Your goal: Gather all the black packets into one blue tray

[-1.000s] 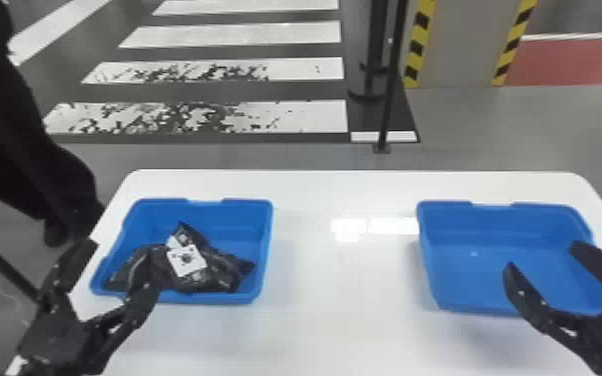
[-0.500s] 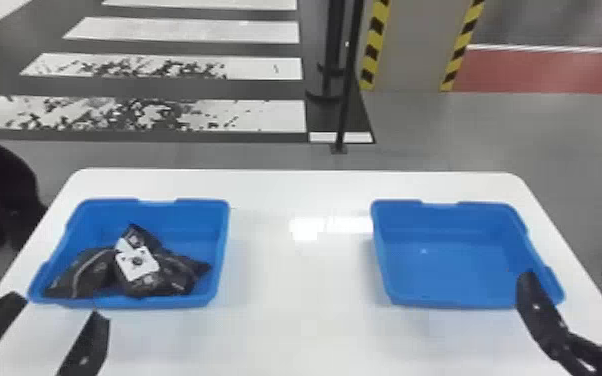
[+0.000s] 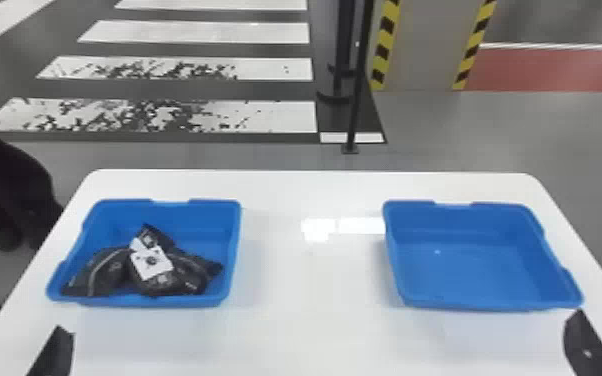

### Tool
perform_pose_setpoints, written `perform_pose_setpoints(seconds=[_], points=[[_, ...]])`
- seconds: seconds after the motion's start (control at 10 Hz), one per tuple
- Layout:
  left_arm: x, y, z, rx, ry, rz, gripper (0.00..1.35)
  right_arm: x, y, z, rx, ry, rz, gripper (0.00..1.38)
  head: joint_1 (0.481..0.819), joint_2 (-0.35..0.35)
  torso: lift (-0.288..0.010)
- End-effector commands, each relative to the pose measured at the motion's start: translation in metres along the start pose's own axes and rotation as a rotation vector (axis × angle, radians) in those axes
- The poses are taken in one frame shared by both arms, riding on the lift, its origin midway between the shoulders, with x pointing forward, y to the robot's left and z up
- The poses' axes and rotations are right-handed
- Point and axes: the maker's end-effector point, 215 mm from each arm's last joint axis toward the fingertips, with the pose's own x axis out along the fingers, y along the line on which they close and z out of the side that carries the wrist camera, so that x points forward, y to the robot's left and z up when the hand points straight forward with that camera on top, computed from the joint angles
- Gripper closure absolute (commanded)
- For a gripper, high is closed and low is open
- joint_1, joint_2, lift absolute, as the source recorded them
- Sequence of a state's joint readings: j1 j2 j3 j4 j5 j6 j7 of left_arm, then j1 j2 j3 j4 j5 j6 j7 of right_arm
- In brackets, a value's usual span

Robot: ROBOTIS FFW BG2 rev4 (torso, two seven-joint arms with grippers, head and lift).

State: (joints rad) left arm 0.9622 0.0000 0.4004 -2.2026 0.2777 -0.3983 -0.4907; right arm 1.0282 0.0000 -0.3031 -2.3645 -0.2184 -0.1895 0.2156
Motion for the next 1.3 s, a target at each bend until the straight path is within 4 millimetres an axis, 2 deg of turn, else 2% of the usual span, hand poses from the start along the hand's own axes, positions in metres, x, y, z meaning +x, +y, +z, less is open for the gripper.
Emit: perform_pose_setpoints(seconds=[0.0,0.5,0.8,1.2], points=[[-0.002,0.004,0.003,0.002,-0.005,0.008,0.1,-0.001,-0.005,-0.006,0.011,-0.013,-0.014,0.11,0.695,0.006,-0.11],[0.006,-0.004,-0.007,-0.063,-0.011,0.01,0.11,0.003,-0.01,-0.016,0.055,-0.02,-0.03,0.11,0.695,-0.013,-0.11],[0.008,-0.004,-0.028,-0.166,-0.002,0.043,0.11,0.01,-0.011,-0.02,0.069,-0.026,-0.033,0.11,0.695,-0.023,-0.11],[0.013,-0.009,-0.036,-0.203,-0.003,0.044,0.11,0.019,-0.009,-0.013,0.065,-0.049,-0.03,0.11,0.695,-0.027,-0.11]])
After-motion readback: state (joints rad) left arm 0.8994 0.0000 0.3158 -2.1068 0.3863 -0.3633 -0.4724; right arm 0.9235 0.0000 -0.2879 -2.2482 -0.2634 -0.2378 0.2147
